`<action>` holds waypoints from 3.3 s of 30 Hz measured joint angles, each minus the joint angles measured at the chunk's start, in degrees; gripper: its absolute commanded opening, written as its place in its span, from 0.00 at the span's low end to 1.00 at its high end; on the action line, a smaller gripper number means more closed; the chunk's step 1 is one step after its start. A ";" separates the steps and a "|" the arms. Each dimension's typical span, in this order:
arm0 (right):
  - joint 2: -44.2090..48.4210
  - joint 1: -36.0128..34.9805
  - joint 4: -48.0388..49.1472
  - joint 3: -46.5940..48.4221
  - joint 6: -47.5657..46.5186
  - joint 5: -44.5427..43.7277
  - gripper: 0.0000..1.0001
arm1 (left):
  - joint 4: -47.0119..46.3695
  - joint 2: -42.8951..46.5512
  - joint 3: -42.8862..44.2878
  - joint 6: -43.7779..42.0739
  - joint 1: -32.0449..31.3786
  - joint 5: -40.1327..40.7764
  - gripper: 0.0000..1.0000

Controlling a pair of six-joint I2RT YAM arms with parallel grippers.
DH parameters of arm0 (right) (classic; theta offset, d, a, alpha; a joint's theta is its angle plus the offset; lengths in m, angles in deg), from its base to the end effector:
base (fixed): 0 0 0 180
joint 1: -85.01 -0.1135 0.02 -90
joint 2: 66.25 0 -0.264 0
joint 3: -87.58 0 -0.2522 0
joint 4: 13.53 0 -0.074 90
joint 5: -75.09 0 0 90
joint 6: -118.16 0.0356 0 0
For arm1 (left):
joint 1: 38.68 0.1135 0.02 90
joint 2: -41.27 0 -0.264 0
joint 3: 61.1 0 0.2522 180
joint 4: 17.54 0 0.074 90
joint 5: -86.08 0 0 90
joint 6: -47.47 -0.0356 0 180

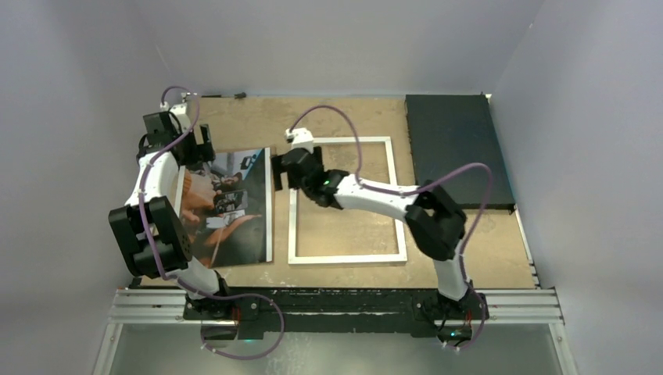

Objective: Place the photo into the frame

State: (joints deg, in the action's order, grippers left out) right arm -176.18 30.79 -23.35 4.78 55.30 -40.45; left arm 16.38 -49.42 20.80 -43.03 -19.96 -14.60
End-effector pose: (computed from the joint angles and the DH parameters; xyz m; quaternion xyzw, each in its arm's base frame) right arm 0.2779 0.3593 0.2654 -0.0706 0.8173 0.2135 0.5305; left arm 0.3360 0.1069 0.2650 -0.1076 0.9065 -0.0174 0.4080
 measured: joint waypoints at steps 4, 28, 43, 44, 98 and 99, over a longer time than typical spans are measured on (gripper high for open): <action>-9.68 -4.63 -5.73 7.41 1.57 -2.45 0.94 | 5.49 0.09 0.48 -1.07 -0.02 0.42 0.97; -18.01 -6.86 -15.17 10.71 10.21 -5.44 0.64 | 19.23 3.85 3.13 -2.14 -0.02 -1.36 0.96; -17.97 -7.26 -20.13 14.60 12.04 -5.66 0.00 | 21.57 5.38 3.13 -3.72 -0.02 -5.03 1.00; -17.33 -7.26 -20.94 15.21 12.04 -4.70 0.00 | 21.59 5.38 3.13 -3.74 -0.02 -5.31 1.00; 18.91 2.36 30.69 -1.18 58.34 33.83 0.00 | -18.36 4.55 -18.60 23.56 -18.36 -34.53 0.68; 18.62 2.34 31.12 -1.18 58.45 33.79 0.00 | -18.60 4.52 -18.95 23.67 -18.36 -34.58 0.54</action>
State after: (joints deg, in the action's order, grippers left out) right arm -157.56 33.13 7.78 3.60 113.75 -6.66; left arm -2.22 -44.90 1.85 -19.35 -38.32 -49.17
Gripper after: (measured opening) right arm 0.223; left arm 0.805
